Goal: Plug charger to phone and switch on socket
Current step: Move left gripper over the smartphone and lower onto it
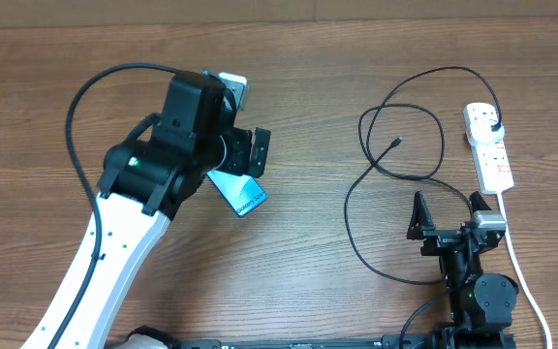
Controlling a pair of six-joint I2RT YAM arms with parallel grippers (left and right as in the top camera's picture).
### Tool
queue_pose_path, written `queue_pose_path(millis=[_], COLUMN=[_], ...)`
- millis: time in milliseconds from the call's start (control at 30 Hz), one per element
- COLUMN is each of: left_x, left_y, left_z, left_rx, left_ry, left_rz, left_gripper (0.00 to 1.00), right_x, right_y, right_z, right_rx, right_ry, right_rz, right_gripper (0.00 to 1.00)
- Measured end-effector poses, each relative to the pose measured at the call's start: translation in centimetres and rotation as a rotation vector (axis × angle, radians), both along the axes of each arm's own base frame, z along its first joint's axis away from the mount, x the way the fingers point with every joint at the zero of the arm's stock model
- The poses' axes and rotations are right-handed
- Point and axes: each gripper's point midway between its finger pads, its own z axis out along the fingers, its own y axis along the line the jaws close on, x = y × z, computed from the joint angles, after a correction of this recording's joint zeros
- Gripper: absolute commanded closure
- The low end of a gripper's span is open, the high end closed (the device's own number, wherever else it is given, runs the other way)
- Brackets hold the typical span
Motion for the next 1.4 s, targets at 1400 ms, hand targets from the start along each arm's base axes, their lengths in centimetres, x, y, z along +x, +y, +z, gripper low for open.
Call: queue_pose_path(millis=[1400], left_x=[4.1], left_y=[3.9], left_z=[-13.1], left_rx=[0.048], left_ry=[0.678], left_rz=[0.629], left_gripper=[0.00], right_x=[0.0], right_y=[0.0], right_z=[0.0], right_rx=[0.000], right_ry=[0.000], right_rz=[0.000], right_gripper=[0.00])
